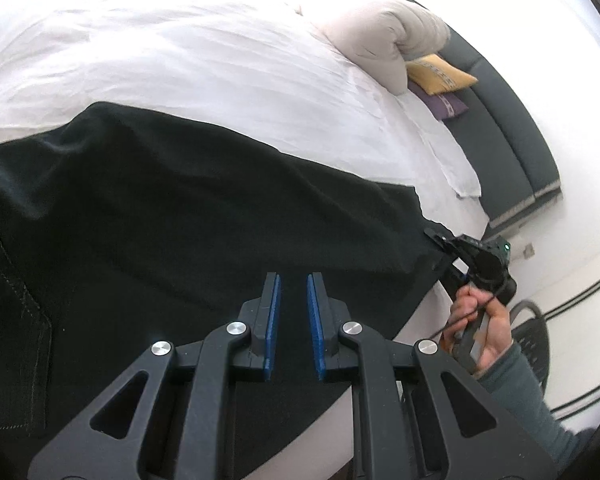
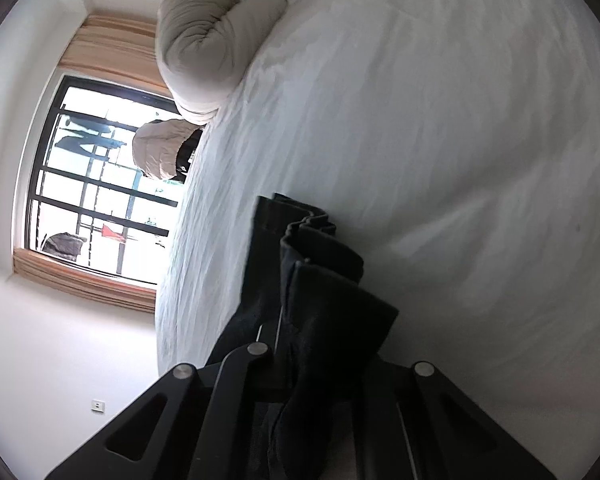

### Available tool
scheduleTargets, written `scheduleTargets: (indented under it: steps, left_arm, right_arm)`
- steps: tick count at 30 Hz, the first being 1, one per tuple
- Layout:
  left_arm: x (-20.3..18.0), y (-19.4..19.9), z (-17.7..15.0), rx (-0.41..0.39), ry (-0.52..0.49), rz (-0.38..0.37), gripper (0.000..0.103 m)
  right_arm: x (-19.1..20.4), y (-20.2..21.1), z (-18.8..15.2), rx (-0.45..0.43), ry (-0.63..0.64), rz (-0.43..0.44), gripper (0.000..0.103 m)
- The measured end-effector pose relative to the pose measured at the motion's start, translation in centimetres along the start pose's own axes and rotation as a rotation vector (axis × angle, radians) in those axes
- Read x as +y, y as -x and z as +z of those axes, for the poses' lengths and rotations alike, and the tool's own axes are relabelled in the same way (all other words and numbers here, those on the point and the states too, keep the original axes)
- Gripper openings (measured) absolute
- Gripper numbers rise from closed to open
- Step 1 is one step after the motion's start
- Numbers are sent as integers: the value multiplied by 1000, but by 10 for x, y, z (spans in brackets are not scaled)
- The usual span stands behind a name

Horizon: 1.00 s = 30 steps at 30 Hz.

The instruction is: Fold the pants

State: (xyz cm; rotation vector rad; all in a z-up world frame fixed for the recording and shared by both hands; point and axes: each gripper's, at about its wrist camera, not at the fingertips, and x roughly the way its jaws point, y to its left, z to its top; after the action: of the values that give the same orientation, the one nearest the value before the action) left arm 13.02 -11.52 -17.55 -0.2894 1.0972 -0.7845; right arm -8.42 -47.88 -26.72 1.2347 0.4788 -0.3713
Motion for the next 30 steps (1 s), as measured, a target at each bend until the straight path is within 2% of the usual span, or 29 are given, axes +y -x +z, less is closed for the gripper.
scheduleTargets:
  steps: [1, 4, 6, 8, 10, 12, 13, 14, 16, 21, 30]
  left_arm:
    - [2, 0, 2, -3, 9, 1, 14]
    - [13, 2, 7, -14, 43, -1, 14]
    - [23, 2, 10, -14, 85, -8, 14]
    - [31, 4, 14, -15, 124, -14, 14]
    - [38, 9, 16, -27, 147, -36, 14]
    - [44, 11, 15, -31, 177, -72, 17]
    - [48, 12, 14, -25, 195, -84, 26]
    - [52, 12, 13, -17, 216, -95, 49]
    - [59, 15, 9, -25, 251, -101, 75]
    - [68, 4, 8, 10, 353, -184, 77]
    - [73, -27, 26, 64, 475, -313, 77]
  right_arm:
    - [8, 1, -1, -7, 31, -13, 7]
    - [55, 3, -15, -10, 237, -48, 7]
    - [101, -1, -40, 22, 459, -72, 7]
    - [153, -8, -92, 85, 792, -85, 7]
    - [188, -16, -173, 171, 1184, -95, 7]
    - [191, -25, -220, 226, 1350, -108, 7]
    - [189, -29, -233, 238, 1371, -117, 7]
    - [187, -33, -240, 243, 1376, -132, 7]
    - [185, -36, -250, 226, 1410, -158, 7]
    - [186, -30, -257, 193, 1477, -179, 7]
    - [195, -16, -285, 114, 1611, -177, 7]
